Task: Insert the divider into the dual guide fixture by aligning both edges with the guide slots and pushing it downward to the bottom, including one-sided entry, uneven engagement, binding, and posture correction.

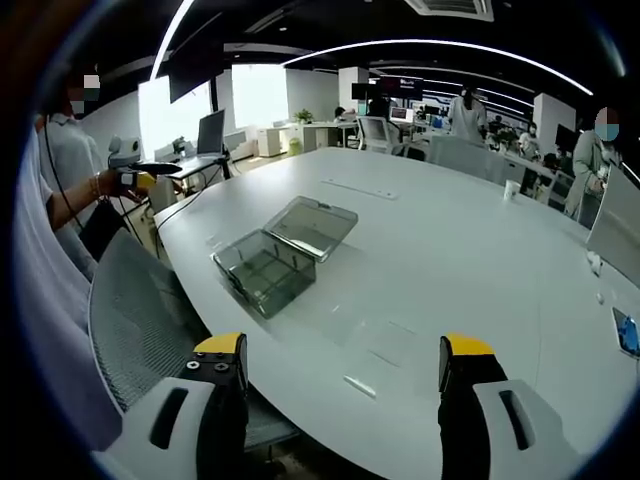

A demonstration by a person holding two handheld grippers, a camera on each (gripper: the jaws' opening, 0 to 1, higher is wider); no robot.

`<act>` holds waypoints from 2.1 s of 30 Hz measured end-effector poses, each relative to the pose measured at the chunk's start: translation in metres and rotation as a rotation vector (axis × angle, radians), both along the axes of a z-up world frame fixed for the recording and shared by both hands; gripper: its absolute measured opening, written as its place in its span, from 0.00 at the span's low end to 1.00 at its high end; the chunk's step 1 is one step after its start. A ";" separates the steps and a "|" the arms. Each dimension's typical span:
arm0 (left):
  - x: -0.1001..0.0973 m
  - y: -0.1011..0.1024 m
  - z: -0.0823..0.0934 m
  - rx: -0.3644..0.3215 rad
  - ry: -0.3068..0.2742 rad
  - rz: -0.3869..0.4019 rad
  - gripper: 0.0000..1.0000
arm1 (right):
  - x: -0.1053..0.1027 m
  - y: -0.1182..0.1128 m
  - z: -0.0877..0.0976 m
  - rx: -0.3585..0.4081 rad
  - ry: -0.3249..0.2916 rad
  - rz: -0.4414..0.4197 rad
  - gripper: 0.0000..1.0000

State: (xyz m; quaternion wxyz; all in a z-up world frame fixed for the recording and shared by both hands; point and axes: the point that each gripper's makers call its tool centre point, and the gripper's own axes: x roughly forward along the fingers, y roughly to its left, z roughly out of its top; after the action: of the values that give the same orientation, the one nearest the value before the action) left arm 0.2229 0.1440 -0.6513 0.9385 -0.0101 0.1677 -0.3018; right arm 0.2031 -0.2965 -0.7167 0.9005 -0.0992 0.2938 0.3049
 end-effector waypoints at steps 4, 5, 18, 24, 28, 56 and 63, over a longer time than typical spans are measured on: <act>0.000 0.000 0.001 -0.002 -0.003 0.002 0.89 | 0.000 -0.001 0.000 0.000 -0.002 -0.002 0.76; 0.000 0.000 0.001 -0.001 -0.002 0.001 0.89 | 0.000 -0.001 0.000 0.000 -0.003 -0.003 0.76; 0.003 -0.002 0.003 -0.003 -0.002 -0.002 0.89 | 0.001 -0.003 0.000 0.001 -0.001 -0.012 0.76; 0.005 -0.004 0.005 -0.010 -0.010 -0.004 0.89 | 0.001 -0.005 0.001 -0.005 0.003 -0.017 0.76; 0.007 -0.006 0.007 -0.014 -0.013 -0.008 0.89 | 0.000 -0.006 0.001 -0.005 0.002 -0.025 0.75; -0.001 -0.018 0.003 -0.006 0.002 -0.049 0.85 | 0.018 -0.003 -0.028 -0.038 0.088 -0.150 0.61; -0.005 -0.030 0.000 -0.014 0.007 -0.064 0.82 | 0.029 -0.006 -0.043 -0.030 0.128 -0.252 0.55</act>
State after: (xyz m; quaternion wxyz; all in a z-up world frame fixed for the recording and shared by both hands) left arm 0.2179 0.1139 -0.6518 0.9276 -0.0123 0.1691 -0.3329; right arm 0.2324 -0.3027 -0.7593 0.9094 -0.0551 0.3655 0.1908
